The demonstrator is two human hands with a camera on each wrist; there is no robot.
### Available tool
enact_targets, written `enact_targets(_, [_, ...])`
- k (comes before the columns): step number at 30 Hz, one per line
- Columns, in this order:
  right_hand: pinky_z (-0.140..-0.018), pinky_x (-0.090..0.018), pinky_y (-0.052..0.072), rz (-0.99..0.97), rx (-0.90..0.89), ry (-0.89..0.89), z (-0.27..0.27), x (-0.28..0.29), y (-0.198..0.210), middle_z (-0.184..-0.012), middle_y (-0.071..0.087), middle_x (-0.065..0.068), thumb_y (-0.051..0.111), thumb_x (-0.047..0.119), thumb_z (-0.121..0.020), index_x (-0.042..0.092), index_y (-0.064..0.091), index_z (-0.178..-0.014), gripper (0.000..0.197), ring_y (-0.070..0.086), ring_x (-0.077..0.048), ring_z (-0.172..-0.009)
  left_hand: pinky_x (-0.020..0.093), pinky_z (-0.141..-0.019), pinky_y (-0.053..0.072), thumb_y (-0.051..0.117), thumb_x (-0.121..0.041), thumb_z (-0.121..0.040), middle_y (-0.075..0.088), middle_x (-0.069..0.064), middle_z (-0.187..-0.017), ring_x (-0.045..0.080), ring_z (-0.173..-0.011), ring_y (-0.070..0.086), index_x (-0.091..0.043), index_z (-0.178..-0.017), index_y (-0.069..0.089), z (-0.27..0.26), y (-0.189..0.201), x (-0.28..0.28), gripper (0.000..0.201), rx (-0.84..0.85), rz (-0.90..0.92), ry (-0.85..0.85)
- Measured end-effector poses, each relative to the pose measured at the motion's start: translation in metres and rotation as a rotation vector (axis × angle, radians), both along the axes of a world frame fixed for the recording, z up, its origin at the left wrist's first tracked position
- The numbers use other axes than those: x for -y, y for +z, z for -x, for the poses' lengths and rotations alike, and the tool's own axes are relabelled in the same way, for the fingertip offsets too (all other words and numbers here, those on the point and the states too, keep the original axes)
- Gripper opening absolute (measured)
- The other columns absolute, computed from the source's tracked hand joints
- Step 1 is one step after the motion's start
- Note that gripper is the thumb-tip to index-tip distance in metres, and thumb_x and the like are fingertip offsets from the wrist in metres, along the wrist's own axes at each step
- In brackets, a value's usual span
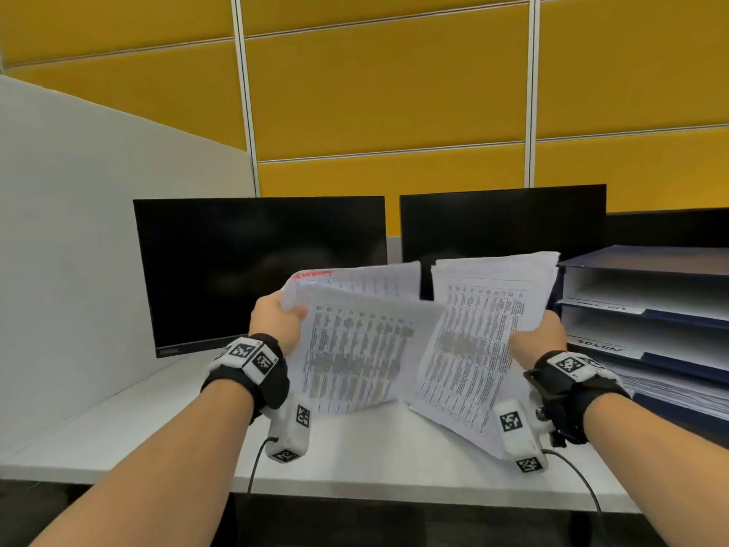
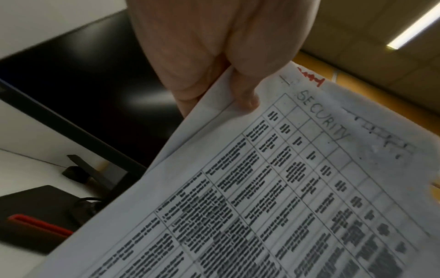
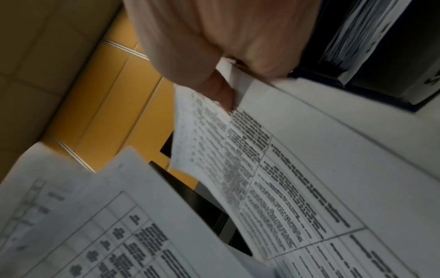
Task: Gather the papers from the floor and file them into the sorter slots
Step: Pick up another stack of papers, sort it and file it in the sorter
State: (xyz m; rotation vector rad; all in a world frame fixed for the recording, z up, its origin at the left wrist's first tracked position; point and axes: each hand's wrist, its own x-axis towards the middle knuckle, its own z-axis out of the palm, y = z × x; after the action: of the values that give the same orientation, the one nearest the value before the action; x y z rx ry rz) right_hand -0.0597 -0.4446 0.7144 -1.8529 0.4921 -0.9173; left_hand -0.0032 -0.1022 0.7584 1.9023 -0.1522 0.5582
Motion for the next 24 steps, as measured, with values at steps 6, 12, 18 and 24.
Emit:
enact_targets(6, [-0.084, -0.034, 0.048, 0.039, 0.049, 0.276, 0.012, -0.014, 0.008, -0.106, 0.061, 0.000, 0.063, -0.007, -0.081, 0.011, 0.056, -0.116, 0.040, 0.058, -0.019, -0.099, 0.037, -0.079, 0.054, 0.059, -0.012, -0.088, 0.071, 0.006, -0.087, 0.022, -0.083, 0.067, -0.012, -0.089, 0.069, 0.011, 0.003, 0.051, 0.010, 0.007, -0.055, -0.199])
enact_targets(12, [-0.074, -0.036, 0.057, -0.107, 0.134, 0.500, 0.014, -0.008, 0.006, -0.104, 0.071, -0.001, 0.071, -0.006, -0.076, 0.019, 0.059, -0.113, 0.046, 0.069, -0.019, -0.093, 0.032, -0.072, 0.054, 0.061, -0.011, -0.089, 0.066, 0.003, -0.079, 0.016, -0.075, 0.063, -0.016, -0.075, 0.064, 0.001, 0.003, 0.080, 0.014, 0.018, 0.101, -0.229])
enact_targets(18, [-0.058, -0.018, 0.055, -0.114, 0.199, 0.561, 0.015, -0.004, 0.008, -0.102, 0.071, 0.002, 0.065, -0.007, -0.082, 0.015, 0.059, -0.117, 0.041, 0.070, -0.008, -0.086, 0.048, -0.088, 0.055, 0.067, -0.013, -0.088, 0.073, 0.009, -0.097, 0.028, -0.093, 0.069, -0.017, -0.091, 0.069, -0.009, 0.001, 0.099, 0.005, -0.063, 0.337, -0.313])
enact_targets(24, [-0.071, -0.037, 0.055, -0.131, 0.190, 0.540, 0.011, -0.002, 0.010, -0.099, 0.070, -0.007, 0.061, 0.020, -0.091, 0.020, 0.060, -0.107, 0.016, 0.067, -0.024, -0.088, 0.040, -0.077, 0.059, 0.068, -0.023, -0.087, 0.073, 0.004, -0.082, 0.025, -0.081, 0.071, -0.026, -0.070, 0.065, -0.012, -0.014, 0.118, 0.017, -0.023, 0.298, -0.212])
